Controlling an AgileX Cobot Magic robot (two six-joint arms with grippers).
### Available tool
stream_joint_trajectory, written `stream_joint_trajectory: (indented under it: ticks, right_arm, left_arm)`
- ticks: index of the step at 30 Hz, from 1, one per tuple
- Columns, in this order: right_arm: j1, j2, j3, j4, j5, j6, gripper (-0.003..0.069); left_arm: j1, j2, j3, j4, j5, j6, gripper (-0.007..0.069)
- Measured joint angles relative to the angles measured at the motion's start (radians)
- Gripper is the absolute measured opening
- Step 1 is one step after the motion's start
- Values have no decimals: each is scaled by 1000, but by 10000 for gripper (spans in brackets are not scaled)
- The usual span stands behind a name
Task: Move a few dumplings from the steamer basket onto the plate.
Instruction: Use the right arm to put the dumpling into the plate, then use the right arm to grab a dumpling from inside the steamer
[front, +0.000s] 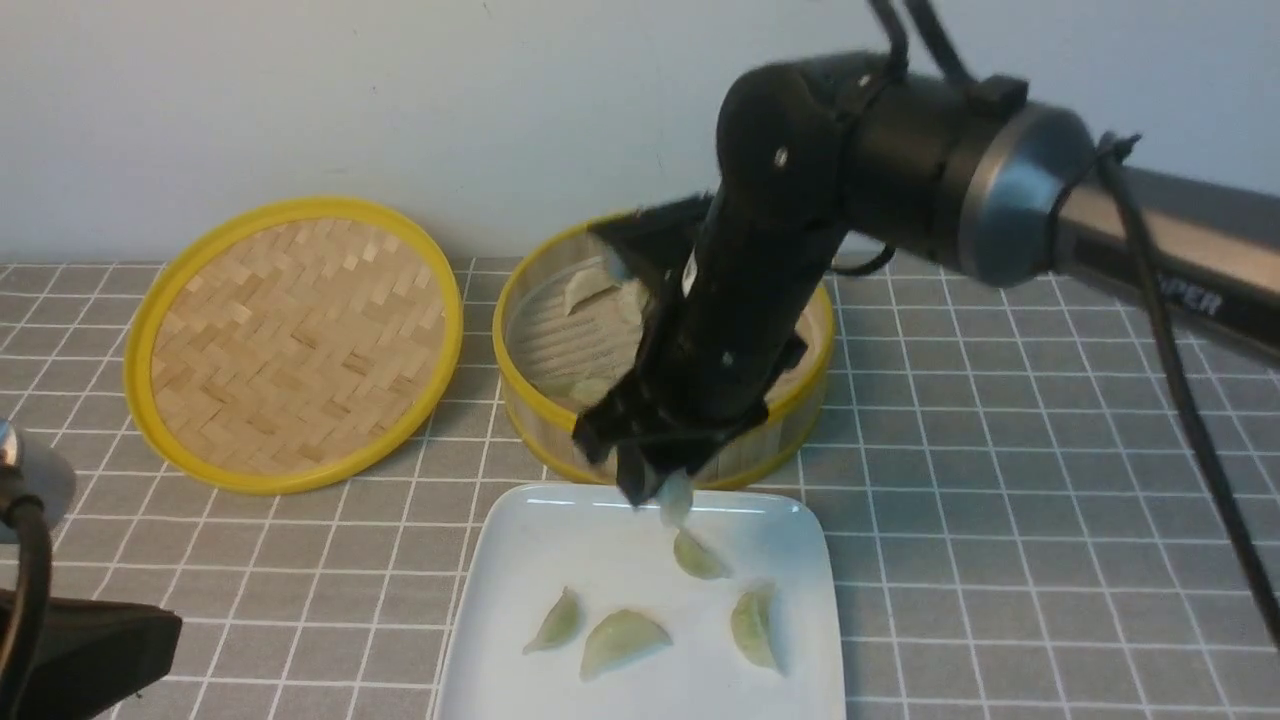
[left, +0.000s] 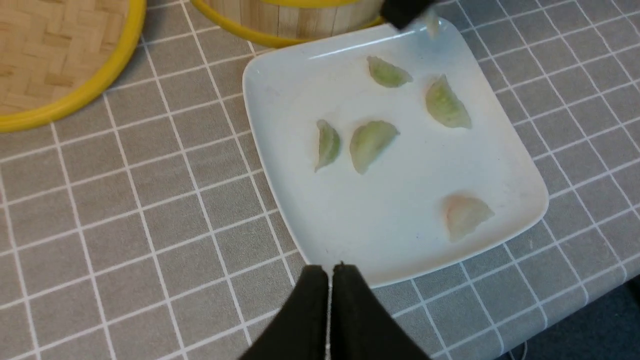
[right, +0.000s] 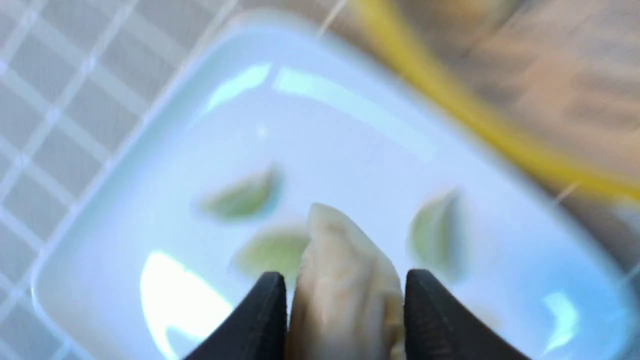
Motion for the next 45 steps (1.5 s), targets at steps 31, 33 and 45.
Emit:
stream_joint_trajectory:
  ticks: [31,33,45]
  right_arm:
    - [-202,448,-768,-222,6,71,590]
    - [-225,486,-771,-232,8,85,590]
    - [-237,544,-779,-143,13,74,589]
  left_arm:
    - [0,0,0,-6,-1,-2,-5]
    - [0,0,0,-9,9,-2,-5]
    - [0,0,0,-21,23,-3,-5]
